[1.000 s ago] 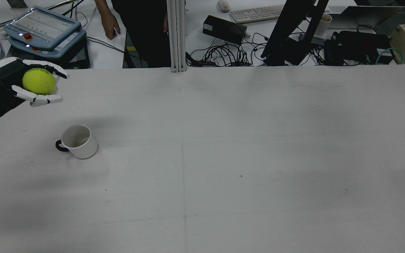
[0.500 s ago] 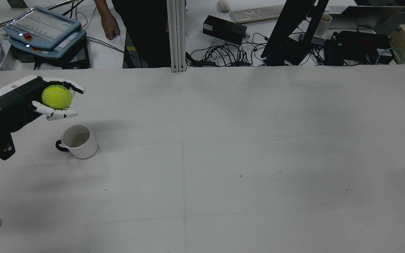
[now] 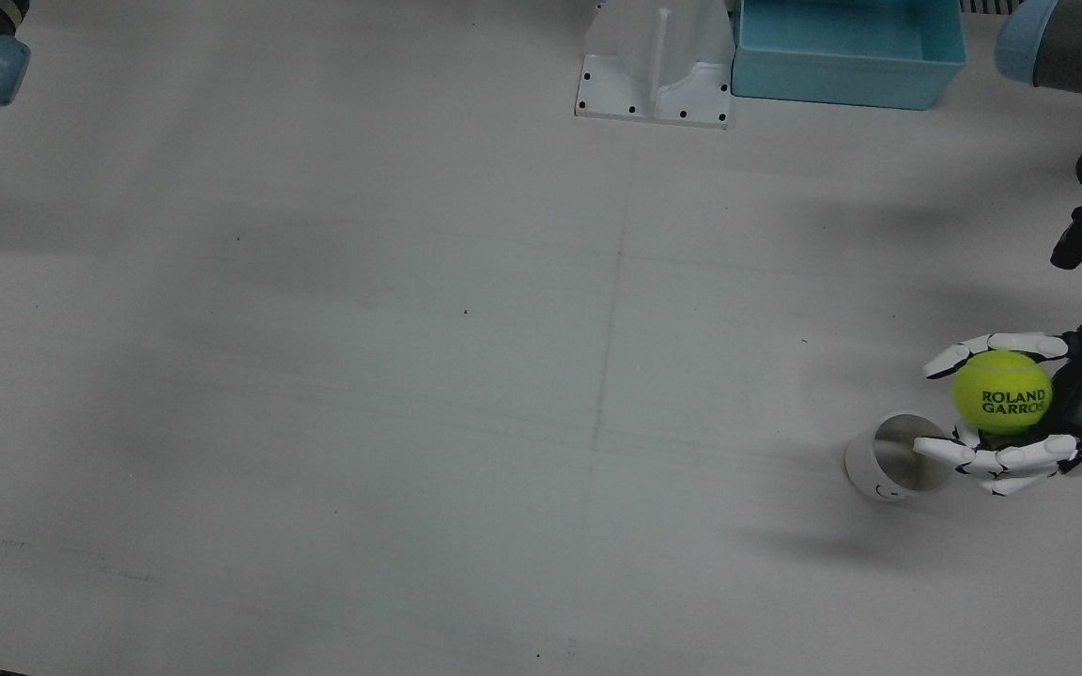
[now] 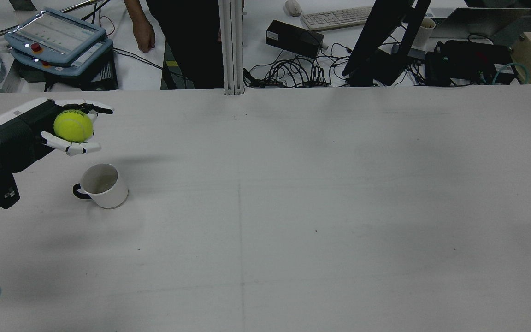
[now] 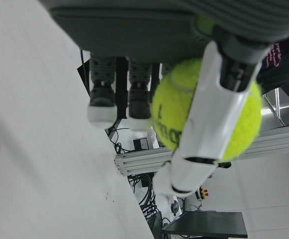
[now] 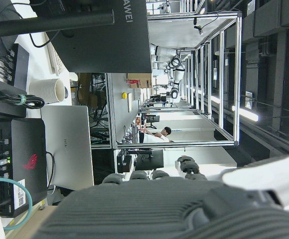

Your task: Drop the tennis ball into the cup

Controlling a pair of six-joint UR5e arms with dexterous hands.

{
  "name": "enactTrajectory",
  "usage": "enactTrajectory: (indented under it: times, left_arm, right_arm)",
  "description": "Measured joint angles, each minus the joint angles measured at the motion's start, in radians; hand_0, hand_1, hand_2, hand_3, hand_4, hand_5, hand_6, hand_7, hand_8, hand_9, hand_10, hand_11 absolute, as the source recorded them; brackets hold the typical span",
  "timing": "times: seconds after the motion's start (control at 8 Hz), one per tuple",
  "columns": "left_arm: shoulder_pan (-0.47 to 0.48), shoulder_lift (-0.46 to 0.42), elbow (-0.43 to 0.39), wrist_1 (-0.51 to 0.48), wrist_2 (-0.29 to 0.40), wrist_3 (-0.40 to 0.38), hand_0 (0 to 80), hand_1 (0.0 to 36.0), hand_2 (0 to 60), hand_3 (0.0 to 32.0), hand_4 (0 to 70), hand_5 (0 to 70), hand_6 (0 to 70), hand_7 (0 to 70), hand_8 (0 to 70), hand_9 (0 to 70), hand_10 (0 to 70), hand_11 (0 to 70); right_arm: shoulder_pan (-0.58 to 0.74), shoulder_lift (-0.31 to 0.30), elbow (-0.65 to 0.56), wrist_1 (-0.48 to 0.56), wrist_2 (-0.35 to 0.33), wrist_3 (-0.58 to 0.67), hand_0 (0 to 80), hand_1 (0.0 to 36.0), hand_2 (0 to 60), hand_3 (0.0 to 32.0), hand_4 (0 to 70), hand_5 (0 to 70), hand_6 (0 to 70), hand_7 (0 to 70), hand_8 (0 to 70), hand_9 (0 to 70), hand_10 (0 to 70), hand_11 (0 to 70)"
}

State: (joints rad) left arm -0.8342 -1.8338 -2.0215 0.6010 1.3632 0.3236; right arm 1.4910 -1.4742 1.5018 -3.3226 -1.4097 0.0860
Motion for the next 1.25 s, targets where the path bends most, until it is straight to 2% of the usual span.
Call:
enactTrajectory:
  times: [0.12,0.25,1.0,1.12,1.25]
  left_arm:
    - [0.0,0.001,0.0,-0.02,0.001,0.0,51.9,27.2,29.9,0.0,0.0,7.0,1.7,0.0,1.0,3.3,0.4,3.1]
    - [0.0,0.002,0.001,-0.033,0.002,0.0,51.3,27.5,33.2,0.0,0.0,6.9,1.2,0.0,0.0,1.9,0.0,2.6]
    - [-0.002,0.028,-0.005,-0.07,0.002,0.0,51.6,30.2,42.0,0.0,0.0,7.1,0.5,0.0,0.0,0.0,0.0,2.2]
    - [-0.041,0.029,-0.016,-0.069,0.006,0.002,52.1,31.3,43.7,0.0,0.0,7.3,0.4,0.0,0.0,0.0,0.0,2.1]
    - [-0.123,0.03,-0.026,-0.064,0.013,0.008,52.4,32.1,45.2,0.0,0.0,7.5,0.2,0.0,0.0,0.0,0.0,2.2]
  right_arm:
    - [0.0,0.0,0.0,0.0,0.0,0.0,0.0,0.0,0.0,0.0,0.0,0.0,0.0,0.0,0.0,0.0,0.0,0.0]
    - [0.0,0.0,0.0,0.0,0.0,0.0,0.0,0.0,0.0,0.0,0.0,0.0,0.0,0.0,0.0,0.0,0.0,0.0]
    - [0.0,0.0,0.0,0.0,0.0,0.0,0.0,0.0,0.0,0.0,0.0,0.0,0.0,0.0,0.0,0.0,0.0,0.0]
    - [0.0,0.0,0.0,0.0,0.0,0.0,0.0,0.0,0.0,0.0,0.0,0.0,0.0,0.0,0.0,0.0,0.0,0.0]
    - [0.0,0.0,0.0,0.0,0.0,0.0,0.0,0.0,0.0,0.0,0.0,0.0,0.0,0.0,0.0,0.0,0.0,0.0]
